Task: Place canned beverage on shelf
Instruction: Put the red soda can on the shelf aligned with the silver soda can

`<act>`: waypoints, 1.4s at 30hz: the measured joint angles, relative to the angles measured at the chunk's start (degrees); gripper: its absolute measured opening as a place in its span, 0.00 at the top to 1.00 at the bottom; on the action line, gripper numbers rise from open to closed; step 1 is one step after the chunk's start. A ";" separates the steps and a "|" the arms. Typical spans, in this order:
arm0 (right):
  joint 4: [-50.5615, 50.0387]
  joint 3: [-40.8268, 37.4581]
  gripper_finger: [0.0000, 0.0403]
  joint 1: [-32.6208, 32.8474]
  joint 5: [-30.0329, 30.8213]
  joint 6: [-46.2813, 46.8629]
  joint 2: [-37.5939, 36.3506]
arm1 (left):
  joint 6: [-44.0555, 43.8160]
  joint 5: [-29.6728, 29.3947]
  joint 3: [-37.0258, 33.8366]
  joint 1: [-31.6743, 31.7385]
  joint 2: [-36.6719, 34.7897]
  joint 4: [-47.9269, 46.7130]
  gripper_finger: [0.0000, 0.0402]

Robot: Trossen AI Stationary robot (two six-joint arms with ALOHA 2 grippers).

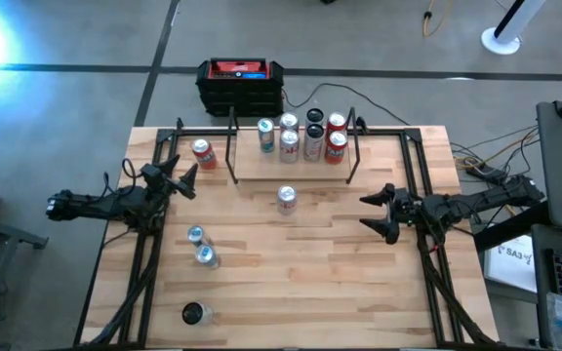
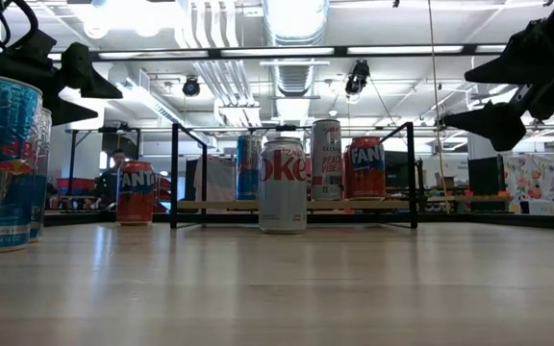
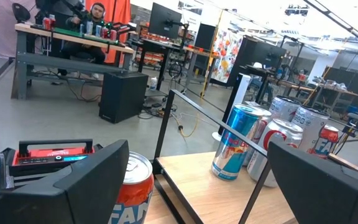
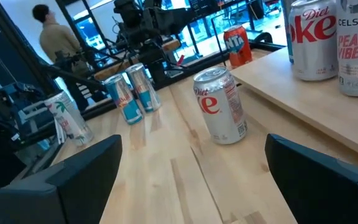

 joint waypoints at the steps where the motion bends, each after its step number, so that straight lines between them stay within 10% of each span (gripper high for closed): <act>1: 0.03 0.00 0.06 0.00 0.00 0.00 0.00 | 0.00 0.00 0.00 0.00 0.00 0.01 0.08; 25: 0.04 -0.07 0.06 0.00 0.00 0.00 0.00 | -1.01 -0.13 0.01 0.01 -0.04 0.29 0.08; 42: 0.05 -0.11 0.06 0.00 0.00 0.00 0.00 | -39.72 4.82 0.02 0.01 13.62 1.35 0.08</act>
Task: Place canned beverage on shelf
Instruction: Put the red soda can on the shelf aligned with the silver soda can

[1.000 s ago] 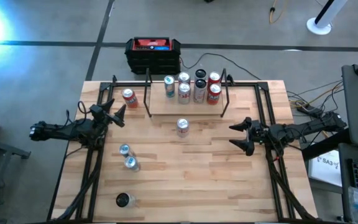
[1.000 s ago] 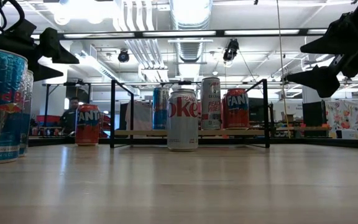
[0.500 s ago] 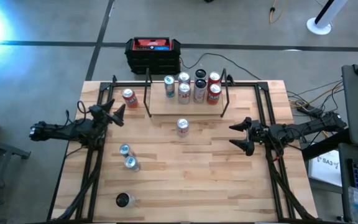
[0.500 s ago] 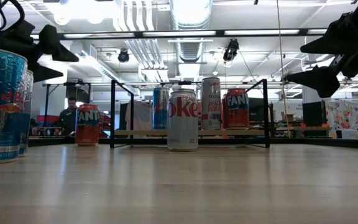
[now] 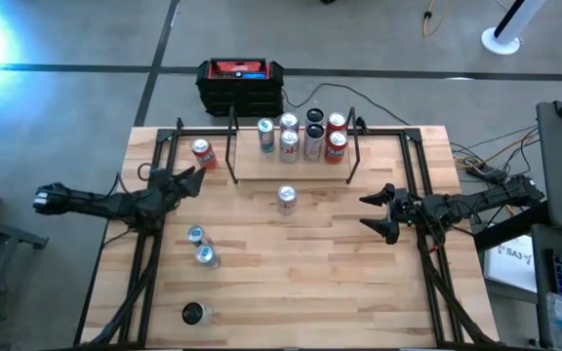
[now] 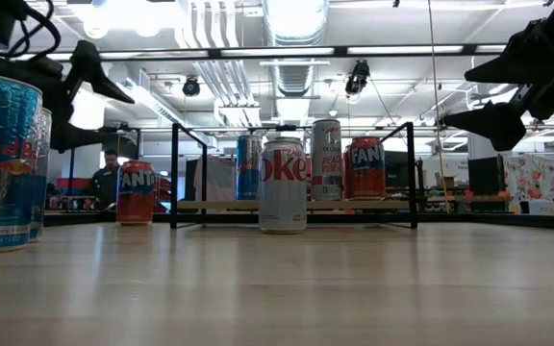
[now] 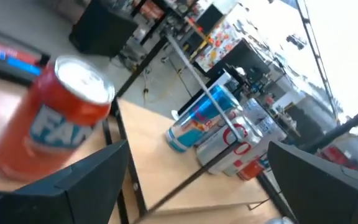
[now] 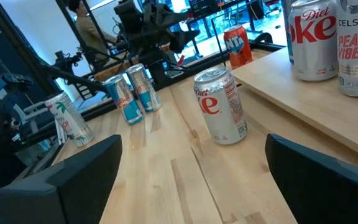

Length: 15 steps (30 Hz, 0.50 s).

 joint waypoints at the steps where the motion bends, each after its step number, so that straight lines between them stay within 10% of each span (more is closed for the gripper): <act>1: 0.02 0.00 0.06 0.00 0.00 0.00 0.00 | -2.03 -0.10 0.00 0.00 1.62 0.90 0.08; 8: 0.02 0.00 0.06 0.00 0.00 0.00 0.00 | -6.02 -1.36 10.10 0.17 14.31 -2.59 0.08; 15: 0.02 0.00 0.06 0.00 -0.01 0.00 0.00 | -25.95 8.68 44.58 6.10 34.13 -54.82 0.08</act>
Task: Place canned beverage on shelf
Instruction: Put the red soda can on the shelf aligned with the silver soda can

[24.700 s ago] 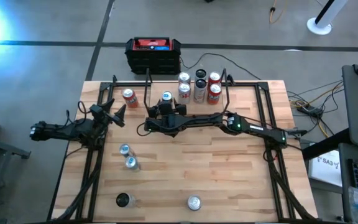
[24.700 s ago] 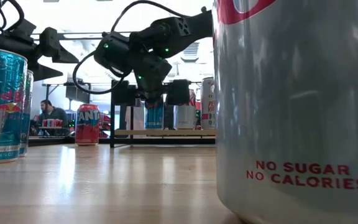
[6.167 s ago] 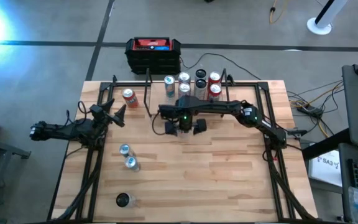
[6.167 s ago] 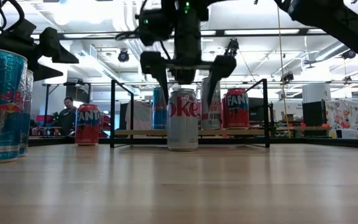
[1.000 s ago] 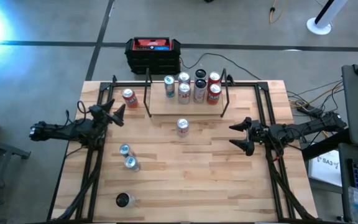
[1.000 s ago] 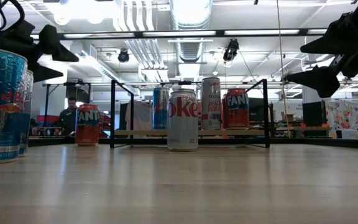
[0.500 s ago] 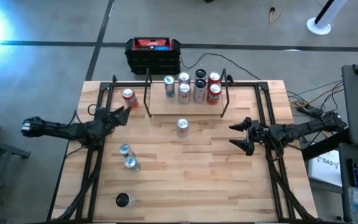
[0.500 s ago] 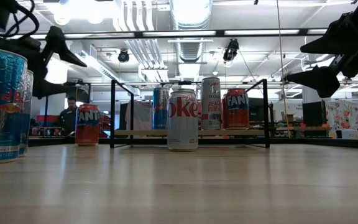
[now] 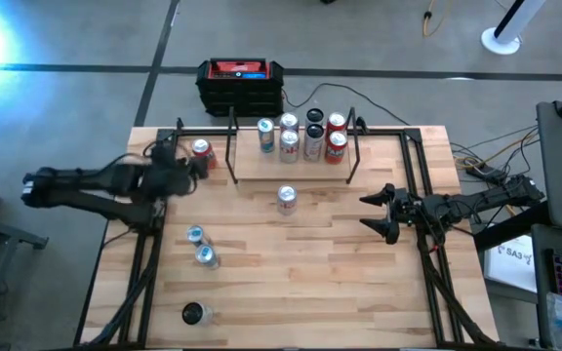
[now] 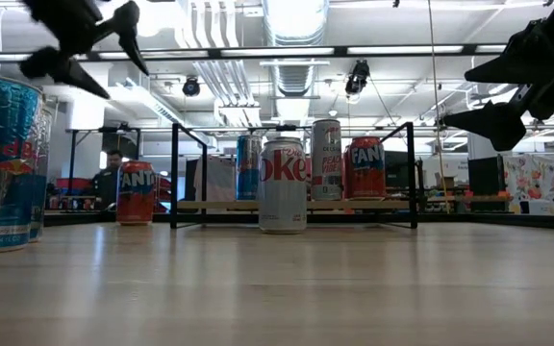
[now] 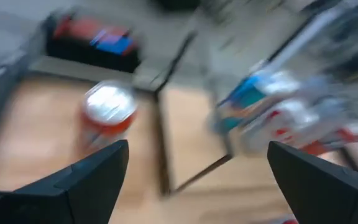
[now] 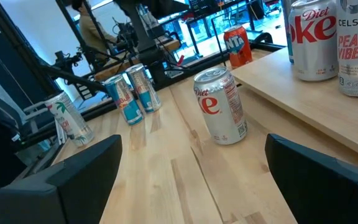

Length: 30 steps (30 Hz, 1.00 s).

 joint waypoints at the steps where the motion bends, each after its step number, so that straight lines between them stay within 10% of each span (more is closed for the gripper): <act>1: 0.00 0.00 0.06 0.00 0.01 0.00 0.00 | -4.24 4.00 4.78 2.16 3.40 -6.95 0.08; 9: 0.00 -0.02 0.06 0.00 0.01 -0.02 0.00 | -1.97 26.40 25.80 16.59 21.04 -25.13 0.08; 30: 0.00 -0.02 0.06 0.00 0.01 0.00 0.00 | 3.60 47.75 28.82 40.16 34.66 -26.62 0.08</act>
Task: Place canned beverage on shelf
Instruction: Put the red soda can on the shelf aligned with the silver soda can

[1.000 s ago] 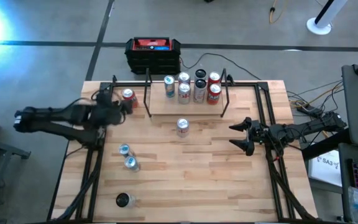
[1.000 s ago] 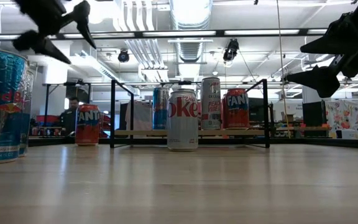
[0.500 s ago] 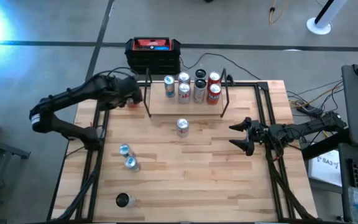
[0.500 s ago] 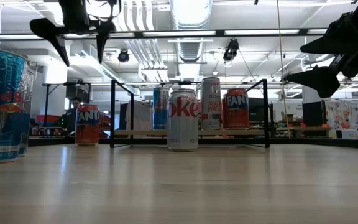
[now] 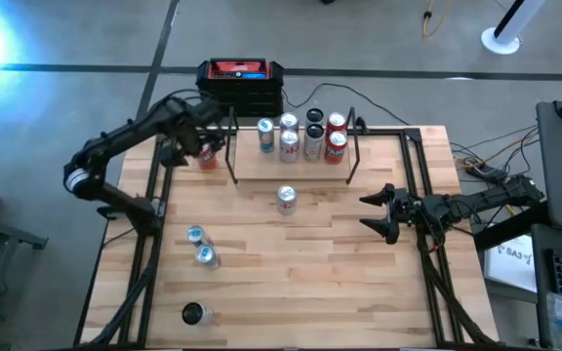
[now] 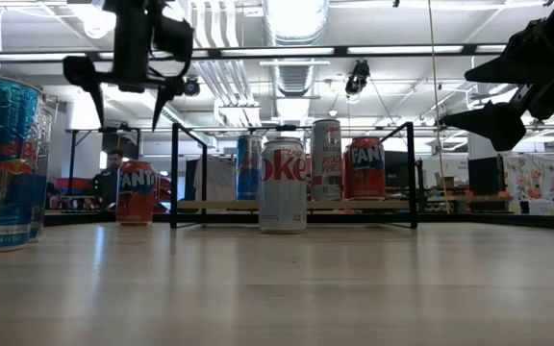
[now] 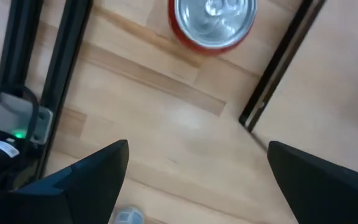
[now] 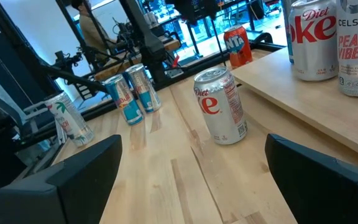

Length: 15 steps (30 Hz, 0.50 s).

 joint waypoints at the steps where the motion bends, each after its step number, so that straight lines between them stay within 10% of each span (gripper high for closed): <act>1: 0.00 0.00 0.06 0.00 0.00 0.00 0.00 | 0.34 0.81 0.62 1.14 1.00 -0.06 0.08; 15: 0.00 0.00 0.06 0.00 0.00 0.00 0.00 | 2.26 2.09 6.14 8.93 13.34 0.65 0.08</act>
